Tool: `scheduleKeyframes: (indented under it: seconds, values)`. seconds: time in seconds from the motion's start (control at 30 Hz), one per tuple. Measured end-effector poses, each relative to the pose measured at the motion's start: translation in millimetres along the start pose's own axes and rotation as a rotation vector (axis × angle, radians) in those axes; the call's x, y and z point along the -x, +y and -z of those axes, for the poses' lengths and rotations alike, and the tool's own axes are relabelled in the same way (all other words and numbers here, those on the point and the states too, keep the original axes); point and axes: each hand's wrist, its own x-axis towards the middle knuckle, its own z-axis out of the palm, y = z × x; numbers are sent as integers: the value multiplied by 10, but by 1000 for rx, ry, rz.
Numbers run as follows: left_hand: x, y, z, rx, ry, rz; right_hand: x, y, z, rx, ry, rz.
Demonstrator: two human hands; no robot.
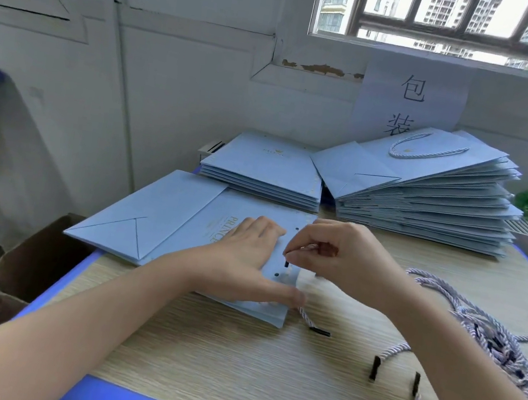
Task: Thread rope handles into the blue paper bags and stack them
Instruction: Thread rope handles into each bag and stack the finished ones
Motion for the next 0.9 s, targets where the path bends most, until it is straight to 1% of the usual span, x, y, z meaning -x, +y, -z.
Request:
scheduleKeyframes:
  seconds: [0.23,0.37,0.47,0.57,0.67,0.73,0.8,0.83,0.9]
  values:
    - [5,8,17,39,3,-12,-20,-38,-156,75,-64,66]
    - [12,25,37,101,10,-10,-10,-63,-181,164,-103,126]
    - [21,65,77,138,5,11,11,-88,-106,214,-153,110]
    - [23,78,127,192,33,40,40,-97,-25,279,-178,103]
    - [35,66,218,244,101,67,60,-90,12,238,-119,131]
    - [49,39,285,324,141,81,53,-93,19,153,-5,132]
    - [72,8,320,354,129,69,44,-123,39,43,110,81]
    - [75,-6,328,353,118,62,46,-141,55,-14,135,42]
    - [69,-26,333,353,108,46,50,-170,73,-60,83,-56]
